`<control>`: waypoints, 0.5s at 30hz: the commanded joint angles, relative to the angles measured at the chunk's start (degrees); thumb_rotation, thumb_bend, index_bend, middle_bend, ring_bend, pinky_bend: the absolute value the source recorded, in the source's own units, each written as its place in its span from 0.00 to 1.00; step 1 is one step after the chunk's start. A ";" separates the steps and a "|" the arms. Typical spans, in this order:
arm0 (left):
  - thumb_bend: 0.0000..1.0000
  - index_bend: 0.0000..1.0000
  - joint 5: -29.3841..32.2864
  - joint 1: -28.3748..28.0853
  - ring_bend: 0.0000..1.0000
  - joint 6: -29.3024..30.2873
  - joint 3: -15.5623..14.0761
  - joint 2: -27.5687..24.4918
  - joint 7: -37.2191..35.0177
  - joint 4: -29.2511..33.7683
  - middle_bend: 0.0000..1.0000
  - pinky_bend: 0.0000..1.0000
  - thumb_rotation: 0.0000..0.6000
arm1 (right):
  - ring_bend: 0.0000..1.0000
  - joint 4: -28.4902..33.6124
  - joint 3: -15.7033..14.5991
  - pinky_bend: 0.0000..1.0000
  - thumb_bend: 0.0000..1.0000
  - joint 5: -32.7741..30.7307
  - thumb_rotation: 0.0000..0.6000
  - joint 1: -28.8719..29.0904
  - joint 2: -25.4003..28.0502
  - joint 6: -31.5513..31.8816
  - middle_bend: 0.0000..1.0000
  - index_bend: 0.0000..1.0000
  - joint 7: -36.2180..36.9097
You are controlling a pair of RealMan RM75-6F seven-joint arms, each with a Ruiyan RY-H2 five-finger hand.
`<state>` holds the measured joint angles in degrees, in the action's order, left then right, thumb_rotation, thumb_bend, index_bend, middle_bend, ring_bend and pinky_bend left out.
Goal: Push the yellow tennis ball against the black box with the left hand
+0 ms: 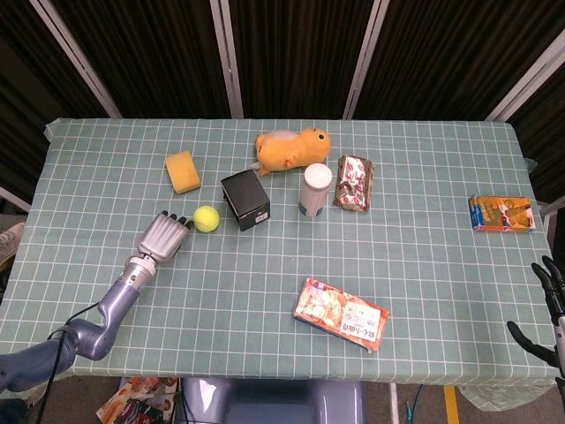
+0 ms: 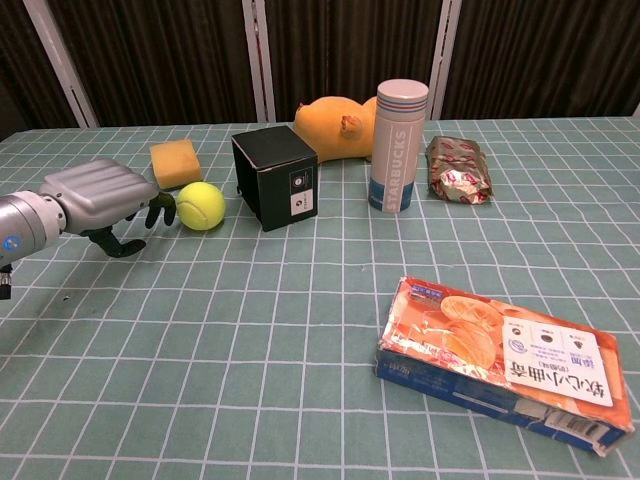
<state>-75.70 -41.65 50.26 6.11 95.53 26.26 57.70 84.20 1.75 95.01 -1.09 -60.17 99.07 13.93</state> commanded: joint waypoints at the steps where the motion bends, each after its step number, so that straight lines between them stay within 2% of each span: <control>1: 0.37 0.31 1.10 -0.34 0.41 -0.54 0.72 0.84 -0.88 -0.32 0.38 0.40 1.00 | 0.00 0.26 0.41 0.00 0.27 -0.56 1.00 -0.32 -0.56 0.25 0.00 0.00 -1.94; 5: 0.37 0.29 1.22 -0.96 0.38 -0.75 0.80 1.89 -0.70 -1.67 0.36 0.37 1.00 | 0.00 -0.01 -0.23 0.00 0.27 0.57 1.00 -0.39 0.01 0.35 0.00 0.00 -0.06; 9: 0.37 0.27 1.26 -1.51 0.36 -0.91 0.80 2.78 -0.74 -2.07 0.34 0.37 1.00 | 0.00 -0.10 0.70 0.00 0.27 -0.81 1.00 -0.38 -0.83 0.16 0.00 0.00 -2.98; 15: 0.37 0.27 -0.11 -2.12 0.35 -0.06 0.39 3.79 -1.87 -3.08 0.32 0.36 1.00 | 0.00 0.27 0.36 0.00 0.27 -0.41 1.00 0.01 -0.56 -0.89 0.00 0.00 -2.09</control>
<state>-75.76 -43.58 50.42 6.56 99.09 24.70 54.88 84.36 2.13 94.60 -1.21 -60.74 98.54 11.38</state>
